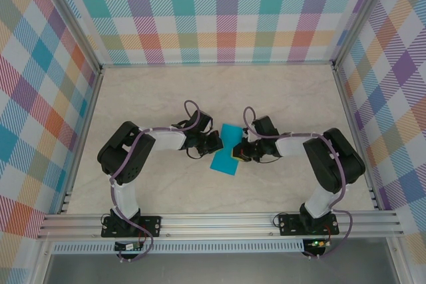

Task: Fold a paper plane with a square sheet of paper (pick it up from the middle)
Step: Fold the square sheet of paper in half at the center of the table.

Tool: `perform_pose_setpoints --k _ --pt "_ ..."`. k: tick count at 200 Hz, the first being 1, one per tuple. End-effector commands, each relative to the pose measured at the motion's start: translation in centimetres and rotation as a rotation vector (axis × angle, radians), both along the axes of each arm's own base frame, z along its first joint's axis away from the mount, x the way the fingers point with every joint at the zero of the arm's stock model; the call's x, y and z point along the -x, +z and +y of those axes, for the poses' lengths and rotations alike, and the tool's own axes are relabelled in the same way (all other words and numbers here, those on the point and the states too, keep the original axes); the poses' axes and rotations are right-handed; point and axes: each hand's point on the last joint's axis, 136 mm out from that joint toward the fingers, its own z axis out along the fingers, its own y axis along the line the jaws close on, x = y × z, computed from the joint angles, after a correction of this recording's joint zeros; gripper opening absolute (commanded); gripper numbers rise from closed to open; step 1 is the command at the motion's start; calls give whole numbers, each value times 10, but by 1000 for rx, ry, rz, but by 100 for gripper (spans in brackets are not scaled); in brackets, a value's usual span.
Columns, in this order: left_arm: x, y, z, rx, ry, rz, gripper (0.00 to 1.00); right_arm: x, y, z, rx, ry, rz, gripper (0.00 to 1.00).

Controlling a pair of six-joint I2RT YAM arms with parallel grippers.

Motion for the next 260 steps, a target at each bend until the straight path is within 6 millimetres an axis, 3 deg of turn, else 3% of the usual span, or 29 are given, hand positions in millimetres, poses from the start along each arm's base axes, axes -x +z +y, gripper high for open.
perform_pose_setpoints --k 1,63,148,167,219,260 --pt "33 -44 27 -149 -7 116 0 -16 21 2 -3 14 -62 0" --pt "33 -45 26 -149 -10 120 0 -34 2 -14 17 -30 -37 0" --pt "34 -47 27 -154 -11 121 0 -15 -46 -35 126 -73 55 0" --pt "34 -48 27 -154 -15 125 0 -18 -38 -30 102 -60 52 0" --pt "36 -48 28 -157 -18 126 0 -44 21 -17 6 -31 -57 0" --pt "35 -47 27 -155 -20 124 0 -58 11 -25 10 -59 -37 0"
